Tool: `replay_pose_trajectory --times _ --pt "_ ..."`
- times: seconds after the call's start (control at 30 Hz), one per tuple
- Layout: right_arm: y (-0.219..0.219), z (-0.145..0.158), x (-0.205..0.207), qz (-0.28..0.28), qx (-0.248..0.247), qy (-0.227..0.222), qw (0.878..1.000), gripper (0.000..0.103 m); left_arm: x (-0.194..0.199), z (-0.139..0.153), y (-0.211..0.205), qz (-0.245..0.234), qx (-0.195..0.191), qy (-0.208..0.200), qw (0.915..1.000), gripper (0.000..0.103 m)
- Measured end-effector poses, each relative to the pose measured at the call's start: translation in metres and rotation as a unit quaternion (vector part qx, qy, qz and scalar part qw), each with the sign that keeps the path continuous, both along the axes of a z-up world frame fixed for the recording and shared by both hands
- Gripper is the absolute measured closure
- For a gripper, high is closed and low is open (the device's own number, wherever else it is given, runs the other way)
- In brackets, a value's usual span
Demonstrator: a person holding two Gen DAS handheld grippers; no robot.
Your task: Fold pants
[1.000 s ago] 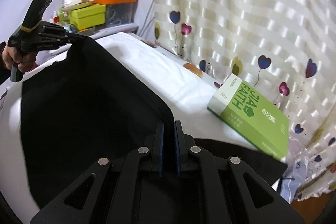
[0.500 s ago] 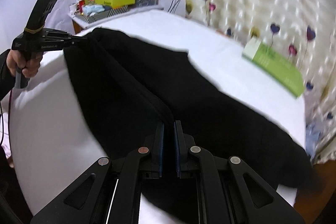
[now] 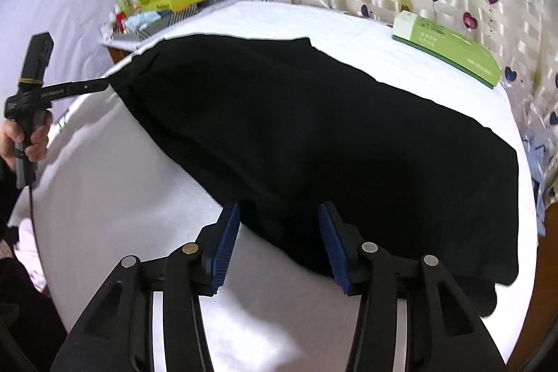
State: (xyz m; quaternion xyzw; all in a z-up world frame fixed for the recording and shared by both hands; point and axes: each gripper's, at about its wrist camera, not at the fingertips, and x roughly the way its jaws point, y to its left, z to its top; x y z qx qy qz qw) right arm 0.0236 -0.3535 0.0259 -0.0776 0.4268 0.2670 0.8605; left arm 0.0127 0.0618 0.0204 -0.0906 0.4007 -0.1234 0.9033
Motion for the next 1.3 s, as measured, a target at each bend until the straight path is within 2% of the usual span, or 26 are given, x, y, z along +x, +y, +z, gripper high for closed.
replay_pose_trajectory --times 0.1,0.13,0.3,0.43,0.5,0.57,0.6,0.63,0.67,0.7,0.73,0.8,0.87,0.93,1.0,1.07,1.13,1.17,1.2,1.23,1.3 --pt "0.002 0.004 0.004 -0.010 0.017 -0.009 1.000 0.054 -0.001 0.005 0.028 0.057 -0.021 -0.006 0.9981 0.052" --pt "0.003 0.003 0.005 -0.012 0.018 -0.010 1.000 0.054 0.003 0.007 0.034 0.072 -0.028 -0.007 0.9970 0.047" --pt "0.009 -0.002 0.019 -0.025 0.037 -0.007 0.999 0.054 0.040 0.002 0.042 0.119 -0.058 0.034 0.9907 0.045" --pt "0.011 -0.001 0.025 -0.027 0.045 -0.009 0.999 0.054 0.079 -0.012 0.030 0.165 -0.026 0.081 0.9827 0.042" --pt "0.010 -0.002 0.027 -0.028 0.048 -0.008 0.998 0.054 0.090 -0.013 0.023 0.188 0.003 0.074 0.9793 0.042" --pt "0.008 -0.003 0.029 -0.033 0.050 -0.006 0.998 0.054 0.096 -0.014 0.017 0.201 0.029 0.081 0.9759 0.043" --pt "0.007 -0.004 0.030 -0.036 0.051 -0.005 0.998 0.054 0.097 -0.014 0.014 0.202 0.042 0.079 0.9753 0.049" --pt "0.006 -0.005 0.031 -0.038 0.051 -0.004 0.998 0.054 0.098 -0.015 0.012 0.206 0.062 0.078 0.9734 0.073" --pt "0.005 -0.005 0.032 -0.041 0.052 -0.003 0.998 0.054 0.100 -0.015 0.010 0.213 0.087 0.075 0.9703 0.083" --pt "0.003 -0.005 0.032 -0.045 0.054 -0.002 0.998 0.054 0.100 -0.015 0.011 0.209 0.084 0.070 0.9718 0.093" --pt "0.002 -0.005 0.033 -0.048 0.055 -0.001 0.997 0.054 0.099 -0.013 0.015 0.202 0.069 0.065 0.9749 0.098" --pt "-0.002 -0.002 0.032 -0.055 0.058 -0.005 0.997 0.054 0.095 -0.005 0.023 0.189 0.042 0.043 0.9802 0.099" --pt "-0.006 0.000 0.031 -0.060 0.063 -0.008 0.996 0.054 0.088 0.013 0.036 0.177 -0.001 -0.001 0.9842 0.099" --pt "-0.007 0.000 0.031 -0.065 0.063 -0.006 0.996 0.054 0.074 0.028 0.051 0.171 -0.038 -0.045 0.9835 0.099" --pt "-0.010 -0.004 0.032 -0.072 0.061 0.002 0.996 0.054 0.067 0.029 0.064 0.156 -0.057 -0.062 0.9842 0.098" --pt "-0.012 -0.006 0.031 -0.078 0.060 0.005 0.995 0.054 0.072 0.012 0.067 0.149 -0.045 -0.031 0.9873 0.097" --pt "-0.015 -0.004 0.026 -0.082 0.062 0.004 0.995 0.054 0.074 -0.011 0.069 0.158 -0.012 0.018 0.9872 0.093" --pt "-0.017 -0.004 0.025 -0.083 0.062 0.003 0.995 0.054 0.073 -0.017 0.070 0.162 -0.009 0.027 0.9864 0.093" --pt "-0.020 -0.003 0.023 -0.088 0.062 0.003 0.994 0.054 0.067 -0.020 0.073 0.164 -0.013 0.026 0.9860 0.093" --pt "-0.023 -0.003 0.022 -0.092 0.062 0.003 0.994 0.054 0.061 -0.019 0.077 0.169 -0.018 0.020 0.9852 0.088" --pt "-0.030 -0.003 0.020 -0.103 0.060 0.001 0.993 0.054 0.048 -0.013 0.087 0.199 -0.012 0.009 0.9799 0.084"
